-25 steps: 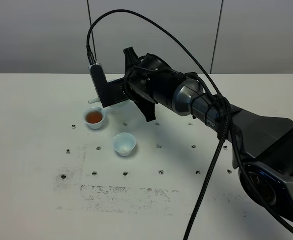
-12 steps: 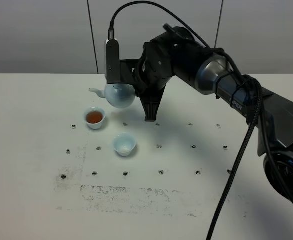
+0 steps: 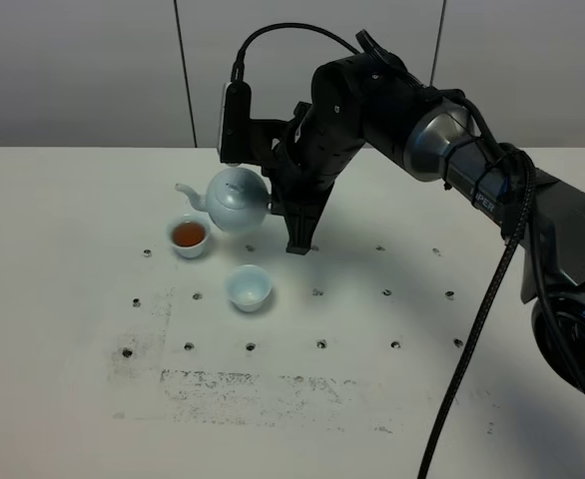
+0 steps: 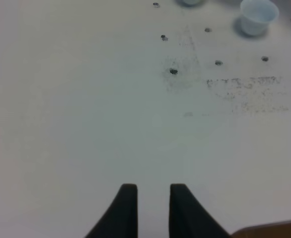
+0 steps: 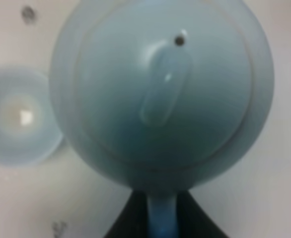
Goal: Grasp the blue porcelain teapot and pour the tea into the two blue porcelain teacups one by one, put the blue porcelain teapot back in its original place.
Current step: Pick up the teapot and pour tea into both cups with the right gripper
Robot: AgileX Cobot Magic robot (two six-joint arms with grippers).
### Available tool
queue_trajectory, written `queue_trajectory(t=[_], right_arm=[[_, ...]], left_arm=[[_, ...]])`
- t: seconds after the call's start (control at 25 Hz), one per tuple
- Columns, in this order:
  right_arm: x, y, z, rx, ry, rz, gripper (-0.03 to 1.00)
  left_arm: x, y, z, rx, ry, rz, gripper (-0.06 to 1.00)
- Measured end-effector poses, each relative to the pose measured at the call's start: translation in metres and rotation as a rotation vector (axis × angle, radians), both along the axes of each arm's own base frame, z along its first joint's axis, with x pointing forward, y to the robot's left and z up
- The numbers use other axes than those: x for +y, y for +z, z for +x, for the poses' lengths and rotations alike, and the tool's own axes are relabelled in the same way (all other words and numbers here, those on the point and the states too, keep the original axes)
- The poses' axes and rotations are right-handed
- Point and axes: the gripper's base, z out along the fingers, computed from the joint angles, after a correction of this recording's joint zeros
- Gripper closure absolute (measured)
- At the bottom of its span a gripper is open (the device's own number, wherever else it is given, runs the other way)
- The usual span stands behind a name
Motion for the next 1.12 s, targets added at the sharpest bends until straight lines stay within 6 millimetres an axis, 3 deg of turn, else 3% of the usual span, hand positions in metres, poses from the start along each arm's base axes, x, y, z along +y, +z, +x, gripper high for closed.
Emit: queue_trajectory(t=[0.28,0.56,0.92,1.12], right_arm=[[0.006,0.008,-0.001,0.040,-0.023,0.003,0.91],[0.033,0.007,-0.025,0.118,-0.063,0.036,0.91],[0.065,0.006,-0.048,0.302,-0.526,0.217,0.91],[0.077,-0.008,-0.055,0.347,-0.653,0.224,0.91]], left_arm=[[0.000,0.000,0.000,0.000,0.000,0.000,0.72],[0.000,0.000,0.000,0.000,0.000,0.000,0.72],[0.000,0.000,0.000,0.000,0.000,0.000,0.72],[0.000,0.000,0.000,0.000,0.000,0.000,0.72]])
